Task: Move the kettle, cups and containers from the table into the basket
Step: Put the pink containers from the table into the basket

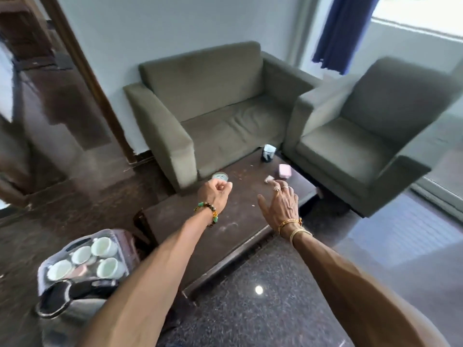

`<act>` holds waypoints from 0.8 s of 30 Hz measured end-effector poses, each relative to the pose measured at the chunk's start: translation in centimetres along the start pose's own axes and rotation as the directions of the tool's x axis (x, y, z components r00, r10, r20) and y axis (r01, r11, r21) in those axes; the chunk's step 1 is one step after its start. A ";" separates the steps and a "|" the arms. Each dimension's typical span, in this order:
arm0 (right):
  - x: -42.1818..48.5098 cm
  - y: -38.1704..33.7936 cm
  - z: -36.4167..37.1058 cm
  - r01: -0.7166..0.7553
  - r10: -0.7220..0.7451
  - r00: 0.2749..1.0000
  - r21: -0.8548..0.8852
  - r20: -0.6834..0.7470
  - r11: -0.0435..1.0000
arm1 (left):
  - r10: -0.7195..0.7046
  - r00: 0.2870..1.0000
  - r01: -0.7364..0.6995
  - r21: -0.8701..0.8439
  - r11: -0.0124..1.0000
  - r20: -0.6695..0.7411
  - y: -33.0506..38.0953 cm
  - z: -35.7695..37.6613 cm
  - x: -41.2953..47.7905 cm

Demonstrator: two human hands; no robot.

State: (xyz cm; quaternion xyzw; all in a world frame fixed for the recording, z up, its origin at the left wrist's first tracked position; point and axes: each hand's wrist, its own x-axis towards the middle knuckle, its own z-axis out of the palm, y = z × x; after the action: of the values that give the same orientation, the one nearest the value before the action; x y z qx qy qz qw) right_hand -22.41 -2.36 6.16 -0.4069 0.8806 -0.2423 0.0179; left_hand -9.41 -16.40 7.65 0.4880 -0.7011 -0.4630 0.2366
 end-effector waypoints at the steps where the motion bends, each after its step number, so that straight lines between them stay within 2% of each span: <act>1: -0.7 2.3 -1.2 -0.031 0.031 0.999 -0.008 -0.010 0.999 | 0.024 0.999 -0.023 -0.033 0.999 0.032 1.1 2.3 -0.9; 6: -2.9 11.5 -8.0 -0.150 0.150 0.981 0.011 -0.119 0.989 | 0.104 0.986 -0.107 0.016 0.994 0.127 7.0 11.4 -4.1; 13: -3.5 20.8 -14.2 -0.336 0.346 0.898 0.084 -0.272 0.938 | 0.206 0.946 -0.212 -0.006 0.977 0.249 14.1 22.5 -5.8; 21: -2.4 30.4 -14.1 -0.484 0.481 0.853 0.038 -0.204 0.874 | 0.184 0.902 -0.221 0.053 0.974 0.392 15.3 34.4 -4.5; 24: -0.1 33.0 -14.4 -0.487 0.485 0.858 0.032 -0.169 0.873 | 0.165 0.895 -0.203 0.050 0.978 0.415 16.6 37.5 -2.6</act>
State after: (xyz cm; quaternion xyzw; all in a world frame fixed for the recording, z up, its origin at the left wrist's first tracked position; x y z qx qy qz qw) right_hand -49.00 21.83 4.28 -0.1495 0.9543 -0.2587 -0.0002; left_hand -45.48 3.23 5.32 0.3222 -0.7986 -0.4974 0.1047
